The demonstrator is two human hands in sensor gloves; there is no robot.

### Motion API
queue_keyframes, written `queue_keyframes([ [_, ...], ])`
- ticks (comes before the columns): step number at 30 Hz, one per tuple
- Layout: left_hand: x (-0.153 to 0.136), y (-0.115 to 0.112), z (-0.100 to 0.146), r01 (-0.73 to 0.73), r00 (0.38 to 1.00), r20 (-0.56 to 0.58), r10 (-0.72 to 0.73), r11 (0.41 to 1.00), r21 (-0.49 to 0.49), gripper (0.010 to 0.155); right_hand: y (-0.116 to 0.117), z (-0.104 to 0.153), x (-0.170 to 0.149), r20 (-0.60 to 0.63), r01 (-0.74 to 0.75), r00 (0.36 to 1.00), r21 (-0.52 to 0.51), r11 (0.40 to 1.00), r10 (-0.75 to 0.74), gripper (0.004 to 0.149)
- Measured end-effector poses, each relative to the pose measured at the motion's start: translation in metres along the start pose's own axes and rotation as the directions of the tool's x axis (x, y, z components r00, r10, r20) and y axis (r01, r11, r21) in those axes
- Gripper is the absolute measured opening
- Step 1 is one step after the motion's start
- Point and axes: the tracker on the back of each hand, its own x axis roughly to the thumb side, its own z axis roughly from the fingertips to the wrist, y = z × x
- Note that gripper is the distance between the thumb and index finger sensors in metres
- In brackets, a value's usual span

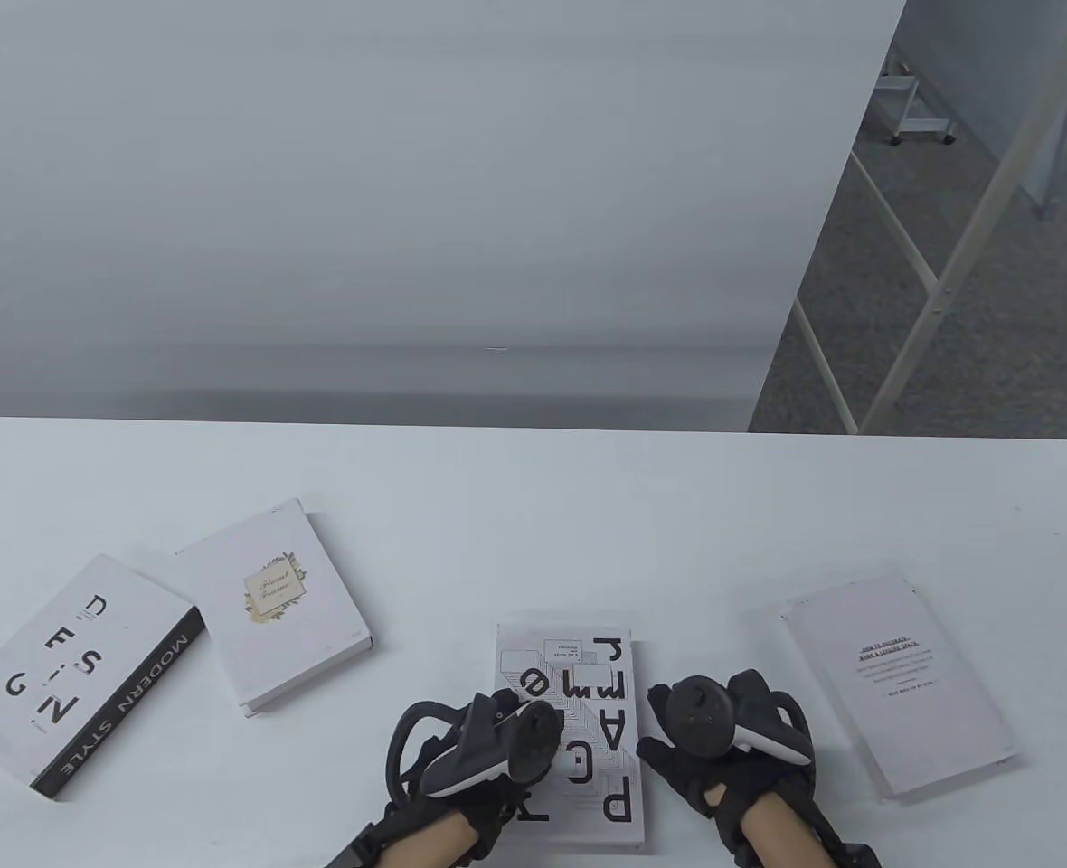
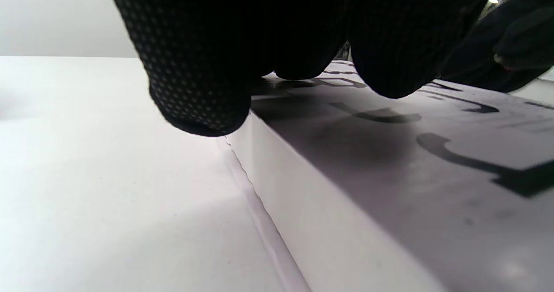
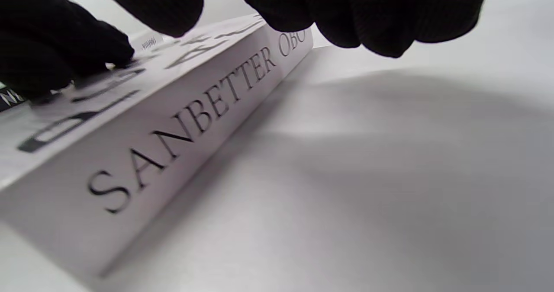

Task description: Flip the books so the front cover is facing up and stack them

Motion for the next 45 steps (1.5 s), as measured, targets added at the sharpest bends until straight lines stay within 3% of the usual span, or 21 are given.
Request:
queue_keyframes([
  [4,-0.018,0.004,0.003,-0.101,0.987,-0.123,0.107,0.994,0.052,0.062,0.002,-0.002,-0.003,-0.011,0.062,0.998,-0.009,0.998,-0.062,0.065],
  [8,-0.042,0.000,0.000,-0.151,0.967,-0.195,0.163,0.986,0.076,0.073,0.004,-0.005,-0.005,-0.073,0.129,0.989,-0.006,0.992,-0.129,0.060],
  [12,-0.064,-0.010,-0.005,-0.395,0.894,-0.214,0.393,0.918,0.037,0.084,0.006,-0.006,-0.004,-0.066,0.150,0.987,0.002,0.989,-0.150,0.062],
  [15,-0.072,-0.017,-0.008,-0.516,0.835,-0.220,0.504,0.857,0.005,0.088,0.010,-0.008,-0.002,-0.017,0.158,0.987,0.073,0.985,-0.157,0.072],
  [18,-0.073,-0.024,-0.009,-0.561,0.811,-0.216,0.543,0.827,-0.025,0.084,0.011,-0.008,-0.001,-0.031,0.173,0.985,0.063,0.983,-0.172,0.073],
  [21,-0.074,-0.027,-0.009,-0.563,0.795,-0.225,0.563,0.823,0.069,0.071,0.011,-0.010,0.000,-0.043,0.185,0.982,0.055,0.981,-0.183,0.073],
  [25,-0.078,-0.034,-0.010,-0.609,0.761,-0.248,0.599,0.792,0.042,0.069,0.014,-0.011,0.001,-0.029,0.239,0.971,0.078,0.968,-0.238,0.076],
  [30,-0.083,-0.043,-0.012,-0.736,0.657,-0.251,0.711,0.677,-0.009,0.068,0.015,-0.014,0.000,-0.023,0.336,0.942,0.084,0.938,-0.335,0.072],
  [33,-0.079,-0.044,-0.013,-0.745,0.656,-0.226,0.721,0.666,-0.040,0.067,0.018,-0.014,-0.003,-0.033,0.431,0.902,0.080,0.899,-0.430,0.070],
  [37,-0.072,-0.042,-0.011,-0.704,0.699,-0.180,0.692,0.711,0.000,0.066,0.017,-0.012,-0.010,-0.030,0.471,0.882,0.066,0.880,-0.470,0.064],
  [45,-0.072,-0.044,-0.013,-0.733,0.679,-0.131,0.723,0.679,-0.050,0.064,0.006,-0.001,-0.003,0.030,0.384,0.923,-0.077,0.920,-0.383,0.058],
])
